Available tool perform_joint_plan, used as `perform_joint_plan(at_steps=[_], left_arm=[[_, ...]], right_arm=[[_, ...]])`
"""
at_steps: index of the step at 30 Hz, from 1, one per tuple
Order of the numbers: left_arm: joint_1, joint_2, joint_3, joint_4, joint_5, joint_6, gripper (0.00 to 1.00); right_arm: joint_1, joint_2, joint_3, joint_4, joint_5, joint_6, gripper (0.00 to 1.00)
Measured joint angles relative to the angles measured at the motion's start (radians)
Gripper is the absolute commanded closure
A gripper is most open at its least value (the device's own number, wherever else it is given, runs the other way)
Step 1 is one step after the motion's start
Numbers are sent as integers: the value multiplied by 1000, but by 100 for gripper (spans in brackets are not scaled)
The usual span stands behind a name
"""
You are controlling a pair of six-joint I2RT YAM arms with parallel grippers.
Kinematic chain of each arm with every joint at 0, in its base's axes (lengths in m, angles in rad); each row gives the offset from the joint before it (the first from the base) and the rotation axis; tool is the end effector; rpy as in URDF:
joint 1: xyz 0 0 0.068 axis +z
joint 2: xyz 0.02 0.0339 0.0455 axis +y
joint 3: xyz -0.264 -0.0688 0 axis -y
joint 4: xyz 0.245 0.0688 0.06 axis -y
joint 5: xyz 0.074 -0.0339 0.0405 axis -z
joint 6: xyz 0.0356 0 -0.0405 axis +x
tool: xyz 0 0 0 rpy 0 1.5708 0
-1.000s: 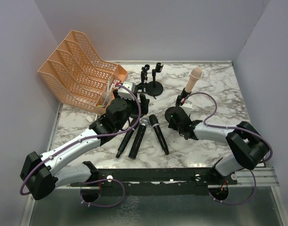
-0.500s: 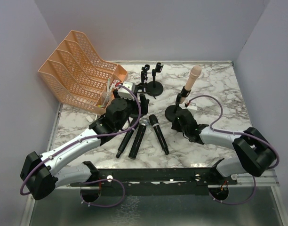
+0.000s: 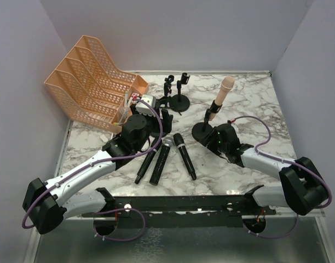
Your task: Attach the microphones to the stand
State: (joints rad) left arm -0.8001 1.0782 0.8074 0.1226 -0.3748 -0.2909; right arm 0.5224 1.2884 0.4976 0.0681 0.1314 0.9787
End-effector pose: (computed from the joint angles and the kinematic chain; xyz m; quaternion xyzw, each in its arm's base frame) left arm 0.1858 -0.1726 0.3226 0.0697 0.7509 -0.2121 0.6215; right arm 0.2132 0.1174 0.1628 0.2320 0.8798 0.2363 0.3411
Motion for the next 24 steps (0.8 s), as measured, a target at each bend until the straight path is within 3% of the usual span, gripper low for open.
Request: perform_joint_plan(at_steps=[12, 24], left_arm=[[0, -16, 1, -2, 0, 0, 1], [1, -16, 22, -8, 0, 7, 1]], right_arm=[[-93, 146, 30, 40, -120, 192, 56], [-204, 303, 108, 148, -210, 304, 57]])
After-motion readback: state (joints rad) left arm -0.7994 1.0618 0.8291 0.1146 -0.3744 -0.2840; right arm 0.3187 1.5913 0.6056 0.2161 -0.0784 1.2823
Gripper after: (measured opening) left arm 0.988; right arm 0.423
